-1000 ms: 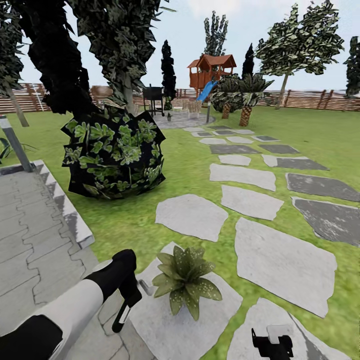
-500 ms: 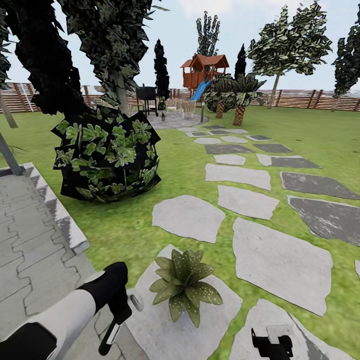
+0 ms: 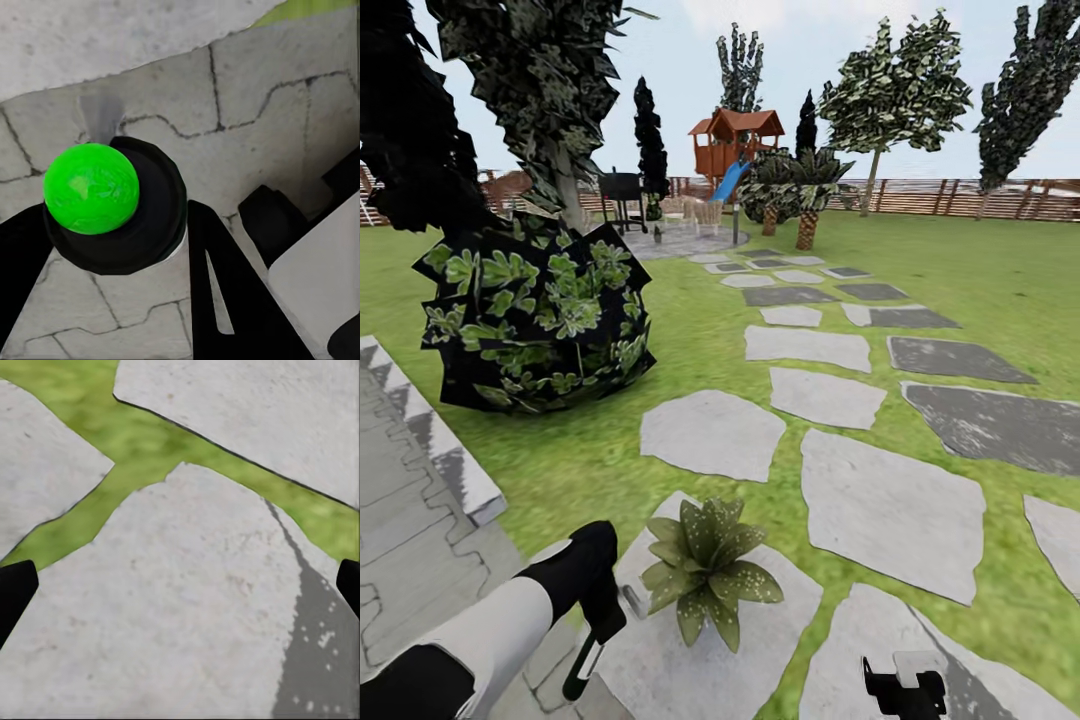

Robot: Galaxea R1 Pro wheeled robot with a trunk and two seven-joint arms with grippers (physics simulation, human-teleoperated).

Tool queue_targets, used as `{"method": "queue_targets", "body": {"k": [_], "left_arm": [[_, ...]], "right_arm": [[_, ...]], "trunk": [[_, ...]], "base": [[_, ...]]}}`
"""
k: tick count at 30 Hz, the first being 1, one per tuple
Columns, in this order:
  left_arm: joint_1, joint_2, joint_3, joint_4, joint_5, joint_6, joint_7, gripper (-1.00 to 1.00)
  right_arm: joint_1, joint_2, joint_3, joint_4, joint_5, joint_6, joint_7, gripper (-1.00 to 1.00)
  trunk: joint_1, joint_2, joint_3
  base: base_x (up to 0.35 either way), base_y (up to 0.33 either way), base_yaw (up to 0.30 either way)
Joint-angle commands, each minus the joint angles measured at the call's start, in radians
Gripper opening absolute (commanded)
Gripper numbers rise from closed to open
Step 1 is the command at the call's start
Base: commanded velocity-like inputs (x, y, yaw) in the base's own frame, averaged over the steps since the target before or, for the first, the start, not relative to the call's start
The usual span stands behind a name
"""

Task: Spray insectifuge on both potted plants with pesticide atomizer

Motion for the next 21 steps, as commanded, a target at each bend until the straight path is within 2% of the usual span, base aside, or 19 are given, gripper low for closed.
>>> {"method": "queue_targets", "body": {"k": [1,5,18,21], "left_arm": [[-0.003,-0.003,-0.003,-0.004,-0.009,0.006,-0.010,-1.00],[-0.011,-0.011,-0.004,-0.004,-0.011,0.009,-0.013,-1.00],[-0.010,-0.012,-0.012,-0.009,-0.013,0.012,-0.016,-1.00],[-0.007,-0.012,-0.012,-0.009,-0.013,0.013,-0.016,-1.00]], "right_arm": [[-0.001,0.000,0.008,0.001,-0.003,-0.002,-0.006,1.00],[-0.001,0.000,0.008,0.001,-0.003,-0.002,-0.006,1.00],[-0.001,-0.002,0.008,0.000,-0.003,-0.002,-0.007,1.00],[-0.001,-0.001,0.008,-0.001,-0.003,-0.002,-0.007,1.00]], "trunk": [[0.000,0.000,-0.001],[0.000,0.000,-0.001],[0.000,0.000,-0.001],[0.000,0.000,-0.001]], "base": [[0.000,0.094,-0.300],[0.000,0.257,-0.184],[-0.023,0.307,-0.006],[0.082,0.320,-0.173]]}}
